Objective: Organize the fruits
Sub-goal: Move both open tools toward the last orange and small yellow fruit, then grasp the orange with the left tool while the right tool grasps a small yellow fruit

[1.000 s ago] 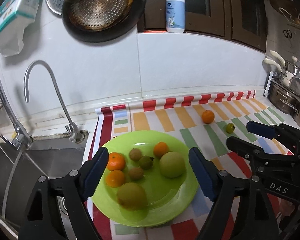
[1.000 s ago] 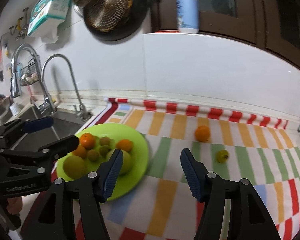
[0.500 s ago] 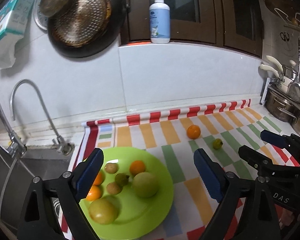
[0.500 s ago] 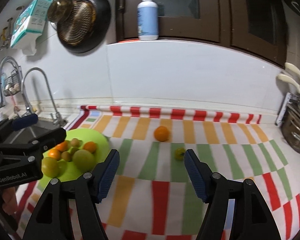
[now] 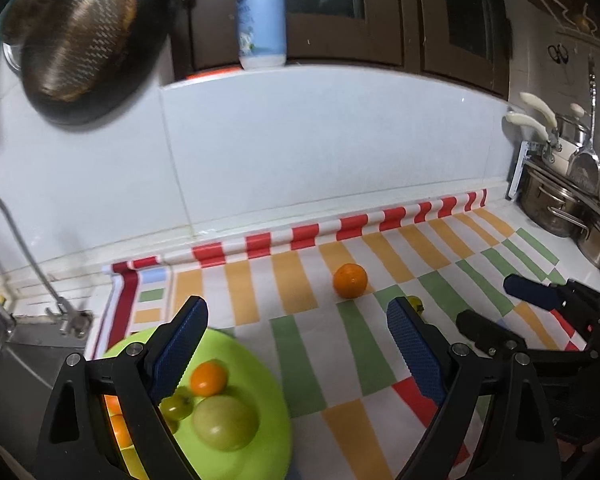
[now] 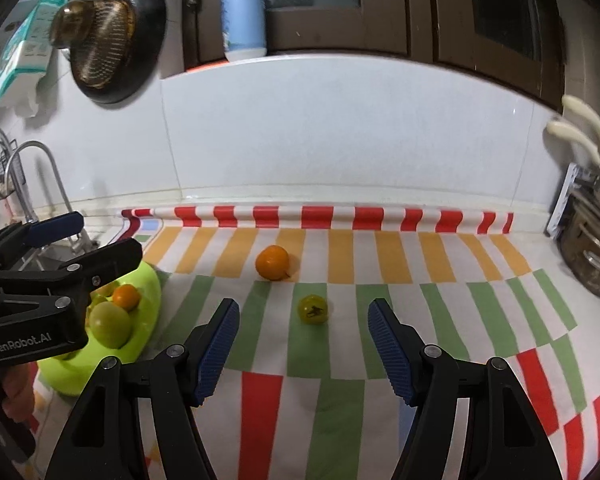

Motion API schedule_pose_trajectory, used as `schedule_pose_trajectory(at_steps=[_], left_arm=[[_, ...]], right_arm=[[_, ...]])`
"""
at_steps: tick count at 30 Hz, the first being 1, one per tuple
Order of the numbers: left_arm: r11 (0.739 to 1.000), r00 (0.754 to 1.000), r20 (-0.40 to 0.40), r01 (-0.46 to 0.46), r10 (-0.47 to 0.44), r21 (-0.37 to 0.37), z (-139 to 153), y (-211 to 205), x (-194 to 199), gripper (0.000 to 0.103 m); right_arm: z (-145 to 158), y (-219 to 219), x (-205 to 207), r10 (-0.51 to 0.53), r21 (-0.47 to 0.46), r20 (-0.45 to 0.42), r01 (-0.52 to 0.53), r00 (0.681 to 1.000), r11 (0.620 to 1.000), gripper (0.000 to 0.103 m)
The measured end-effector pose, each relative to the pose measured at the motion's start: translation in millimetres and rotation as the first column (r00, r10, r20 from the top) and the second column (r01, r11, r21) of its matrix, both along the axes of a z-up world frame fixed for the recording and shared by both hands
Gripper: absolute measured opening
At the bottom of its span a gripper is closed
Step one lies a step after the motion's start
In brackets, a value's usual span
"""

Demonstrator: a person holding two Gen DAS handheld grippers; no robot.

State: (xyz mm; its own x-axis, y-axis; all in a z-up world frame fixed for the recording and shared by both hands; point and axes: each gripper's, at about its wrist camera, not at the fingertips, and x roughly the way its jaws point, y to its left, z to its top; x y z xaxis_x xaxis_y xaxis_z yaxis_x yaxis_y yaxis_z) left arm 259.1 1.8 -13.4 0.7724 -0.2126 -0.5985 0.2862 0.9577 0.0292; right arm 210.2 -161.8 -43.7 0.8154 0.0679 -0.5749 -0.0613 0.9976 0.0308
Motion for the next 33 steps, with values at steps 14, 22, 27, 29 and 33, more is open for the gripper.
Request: schedule_pose_trajectory(at_steps=[14, 22, 27, 29, 33], left_arm=[[0.999, 0.982, -0.186, -0.027, 0.019, -0.04, -47.9, -34.8, 72.2, 0.077], [0.996, 0.958, -0.287, -0.02, -0.004, -0.083, -73.1, -54.5, 103.5, 0.064], [0.995, 0.952, -0.305, -0.014, -0.015, -0.094, -80.5, -65.8, 117.5, 0.063], [0.996, 0.951, -0.308, -0.002, -0.027, -0.095, -84.2, -69.7, 121.7, 0.06], [0.996, 0.946, -0.323, 0.0, -0.03, -0.092, -91.6, -73.1, 126.9, 0.052]], right_arm=[[-54.1, -12.1, 62.7, 0.009, 0.104, -0.149, 0.007, 0.989, 0.995, 0.051], [-70.6, -11.5, 79.1, 0.015, 0.125, -0.192, 0.009, 0.981, 0.992, 0.042], [-75.0, -15.6, 87.3, 0.016, 0.14, -0.205, 0.013, 0.979, 0.99, 0.037], [-75.9, -16.7, 91.4, 0.025, 0.153, -0.211, 0.008, 0.977, 0.988, 0.033], [-78.3, -19.8, 95.5, 0.033, 0.173, -0.222, 0.007, 0.974, 0.985, 0.031]])
